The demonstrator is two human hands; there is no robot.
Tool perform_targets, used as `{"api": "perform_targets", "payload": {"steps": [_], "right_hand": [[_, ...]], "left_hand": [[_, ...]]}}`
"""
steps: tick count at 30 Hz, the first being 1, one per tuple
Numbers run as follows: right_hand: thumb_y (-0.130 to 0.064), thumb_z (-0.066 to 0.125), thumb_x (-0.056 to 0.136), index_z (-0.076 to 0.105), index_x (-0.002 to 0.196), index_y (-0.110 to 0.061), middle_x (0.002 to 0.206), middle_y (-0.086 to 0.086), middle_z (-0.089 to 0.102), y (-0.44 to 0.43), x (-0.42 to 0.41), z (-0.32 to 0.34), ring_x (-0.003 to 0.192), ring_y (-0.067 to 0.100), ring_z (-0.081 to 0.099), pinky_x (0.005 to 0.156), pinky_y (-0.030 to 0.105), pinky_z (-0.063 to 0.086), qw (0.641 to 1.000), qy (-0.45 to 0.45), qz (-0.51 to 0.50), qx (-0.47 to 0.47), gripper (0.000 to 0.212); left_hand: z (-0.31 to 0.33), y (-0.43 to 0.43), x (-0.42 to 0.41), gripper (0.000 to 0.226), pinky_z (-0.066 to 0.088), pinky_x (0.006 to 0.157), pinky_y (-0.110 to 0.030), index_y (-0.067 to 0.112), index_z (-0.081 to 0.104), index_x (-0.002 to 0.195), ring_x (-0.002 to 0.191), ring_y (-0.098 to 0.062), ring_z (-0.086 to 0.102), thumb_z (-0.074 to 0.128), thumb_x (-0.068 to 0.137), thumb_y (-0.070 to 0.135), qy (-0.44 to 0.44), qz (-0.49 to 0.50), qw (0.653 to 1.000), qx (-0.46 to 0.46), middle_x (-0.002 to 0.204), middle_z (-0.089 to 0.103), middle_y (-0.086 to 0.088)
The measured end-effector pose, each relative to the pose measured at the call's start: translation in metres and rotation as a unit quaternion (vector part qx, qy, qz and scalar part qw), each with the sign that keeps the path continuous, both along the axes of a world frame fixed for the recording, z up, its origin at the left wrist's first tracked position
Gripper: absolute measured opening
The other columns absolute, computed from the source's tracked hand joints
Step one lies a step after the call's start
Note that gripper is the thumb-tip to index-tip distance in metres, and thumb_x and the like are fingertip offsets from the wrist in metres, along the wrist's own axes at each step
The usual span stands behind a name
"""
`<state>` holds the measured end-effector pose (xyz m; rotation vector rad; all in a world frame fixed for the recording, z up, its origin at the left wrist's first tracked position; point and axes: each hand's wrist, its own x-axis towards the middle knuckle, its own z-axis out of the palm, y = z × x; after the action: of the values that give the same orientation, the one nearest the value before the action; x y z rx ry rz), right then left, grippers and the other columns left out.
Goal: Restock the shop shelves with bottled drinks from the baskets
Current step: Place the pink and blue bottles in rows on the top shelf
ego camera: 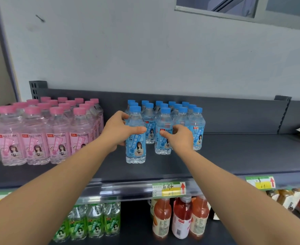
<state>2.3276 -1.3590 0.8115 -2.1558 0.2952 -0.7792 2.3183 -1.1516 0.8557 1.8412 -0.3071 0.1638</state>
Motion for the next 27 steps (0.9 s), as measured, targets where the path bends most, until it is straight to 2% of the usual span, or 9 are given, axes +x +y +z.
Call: {"api": "perform_targets", "payload": {"steps": [3, 6, 8, 12, 15, 19, 22, 27], "right_hand": [[-0.045, 0.076, 0.076, 0.063, 0.105, -0.014, 0.098, -0.002, 0.066, 0.001, 0.001, 0.000, 0.064, 0.002, 0.050, 0.055, 0.021, 0.036, 1.000, -0.002, -0.026, -0.010, 0.044], [-0.049, 0.073, 0.077, 0.063, 0.117, -0.012, 0.119, 0.004, 0.061, 0.002, 0.001, 0.002, 0.088, 0.018, 0.061, 0.068, 0.027, 0.041, 0.998, 0.006, -0.048, -0.047, 0.055], [-0.049, 0.072, 0.079, 0.061, 0.122, -0.011, 0.124, 0.006, 0.061, 0.003, 0.002, 0.003, 0.100, 0.024, 0.063, 0.072, 0.029, 0.041, 0.997, 0.008, -0.053, -0.050, 0.058], [-0.042, 0.074, 0.080, 0.053, 0.115, -0.014, 0.097, 0.005, 0.065, 0.006, 0.004, 0.002, 0.086, 0.024, 0.064, 0.066, 0.033, 0.047, 0.998, -0.008, -0.051, -0.032, 0.050], [-0.039, 0.074, 0.081, 0.046, 0.115, -0.015, 0.080, -0.001, 0.058, 0.005, 0.005, 0.004, 0.074, 0.021, 0.061, 0.066, 0.038, 0.051, 0.998, -0.009, -0.050, -0.030, 0.049], [-0.033, 0.073, 0.083, 0.044, 0.115, -0.017, 0.079, -0.004, 0.058, 0.002, 0.005, 0.003, 0.070, 0.017, 0.060, 0.069, 0.040, 0.054, 0.999, -0.021, -0.033, -0.023, 0.046], [-0.028, 0.072, 0.084, 0.045, 0.102, -0.019, 0.073, -0.006, 0.054, -0.004, 0.006, -0.001, 0.071, 0.017, 0.060, 0.068, 0.038, 0.053, 0.999, -0.014, -0.026, -0.037, 0.033], [-0.031, 0.072, 0.083, 0.049, 0.097, -0.023, 0.075, -0.011, 0.055, -0.018, 0.004, -0.002, 0.077, 0.015, 0.059, 0.067, 0.034, 0.050, 0.997, 0.017, -0.014, -0.074, 0.028]], "left_hand": [[-0.002, -0.001, 0.002, 0.062, 0.054, 0.050, -0.030, 0.021, 0.048, 0.110, 0.082, -0.014, 0.066, 0.087, 0.063, 0.031, 0.002, -0.003, 1.000, 0.002, 0.098, 0.060, 0.003], [-0.004, -0.002, 0.003, 0.060, 0.053, 0.047, -0.027, 0.022, 0.049, 0.109, 0.079, -0.012, 0.066, 0.087, 0.063, 0.030, 0.003, -0.005, 1.000, 0.003, 0.095, 0.061, 0.004], [-0.006, -0.002, 0.005, 0.058, 0.053, 0.050, -0.028, 0.022, 0.049, 0.108, 0.078, -0.010, 0.066, 0.087, 0.064, 0.029, 0.004, -0.003, 1.000, 0.007, 0.092, 0.062, 0.005], [-0.010, -0.004, 0.008, 0.059, 0.058, 0.068, -0.042, 0.022, 0.050, 0.110, 0.084, -0.014, 0.065, 0.087, 0.065, 0.024, 0.010, 0.002, 1.000, 0.008, 0.096, 0.062, 0.003], [-0.011, -0.006, 0.012, 0.058, 0.058, 0.073, -0.044, 0.022, 0.050, 0.109, 0.087, -0.016, 0.065, 0.087, 0.064, 0.023, 0.005, 0.006, 1.000, 0.007, 0.098, 0.063, 0.002], [-0.012, -0.014, 0.020, 0.060, 0.057, 0.075, -0.044, 0.024, 0.051, 0.106, 0.088, -0.014, 0.064, 0.089, 0.059, 0.026, -0.010, 0.021, 1.000, 0.008, 0.100, 0.062, 0.003], [-0.015, -0.023, 0.028, 0.059, 0.058, 0.074, -0.044, 0.028, 0.049, 0.101, 0.085, -0.013, 0.065, 0.090, 0.058, 0.029, -0.020, 0.037, 0.999, 0.006, 0.097, 0.062, 0.006], [-0.017, -0.043, 0.043, 0.068, 0.055, 0.081, -0.042, 0.026, 0.049, 0.109, 0.094, -0.014, 0.062, 0.089, 0.056, 0.040, -0.054, 0.078, 0.994, 0.048, 0.108, 0.061, 0.006]]}}
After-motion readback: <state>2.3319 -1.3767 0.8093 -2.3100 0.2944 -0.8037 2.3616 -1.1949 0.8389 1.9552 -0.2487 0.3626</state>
